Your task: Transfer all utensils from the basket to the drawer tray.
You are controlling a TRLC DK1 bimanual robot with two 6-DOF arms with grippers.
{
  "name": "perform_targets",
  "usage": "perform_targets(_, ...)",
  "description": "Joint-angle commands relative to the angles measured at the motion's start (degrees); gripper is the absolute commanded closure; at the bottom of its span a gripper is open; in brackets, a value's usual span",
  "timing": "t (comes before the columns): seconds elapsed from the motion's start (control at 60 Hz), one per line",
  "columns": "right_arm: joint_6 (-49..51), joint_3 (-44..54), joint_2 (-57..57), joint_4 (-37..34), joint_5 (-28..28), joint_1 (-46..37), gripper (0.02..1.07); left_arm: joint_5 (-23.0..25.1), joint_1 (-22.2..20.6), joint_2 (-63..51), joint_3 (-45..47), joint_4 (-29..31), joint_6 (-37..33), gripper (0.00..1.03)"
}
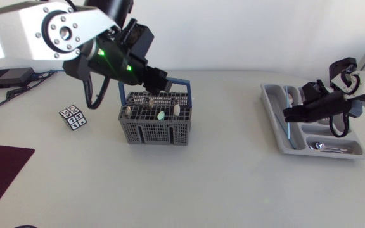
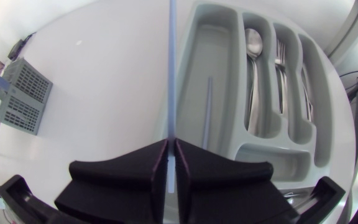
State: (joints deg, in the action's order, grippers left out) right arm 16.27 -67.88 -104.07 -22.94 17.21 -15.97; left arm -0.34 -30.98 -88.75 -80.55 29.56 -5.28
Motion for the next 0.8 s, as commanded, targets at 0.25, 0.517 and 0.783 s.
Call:
perform_targets(0.25, -1.77, -2.08, -4.91, -0.18, -3.33, -1.79, 0.73, -8.8, -5.58, -0.81, 5.58, 0.06, -4.04, 0.47)
perform_targets(0.517, -1.77, 0.2, -2.72, -0.53, -5.0, -0.82, 0.15, -16.1, -7.6, -3.01, 5.76, -0.03, -5.53, 0.47)
perform_targets(0.783, -2.21, 4.51, 4.49, -0.79, -8.07, 3.84, 0.09, -20.14, -9.36, -6.17, 3.74, 3.31, -4.83, 0.47)
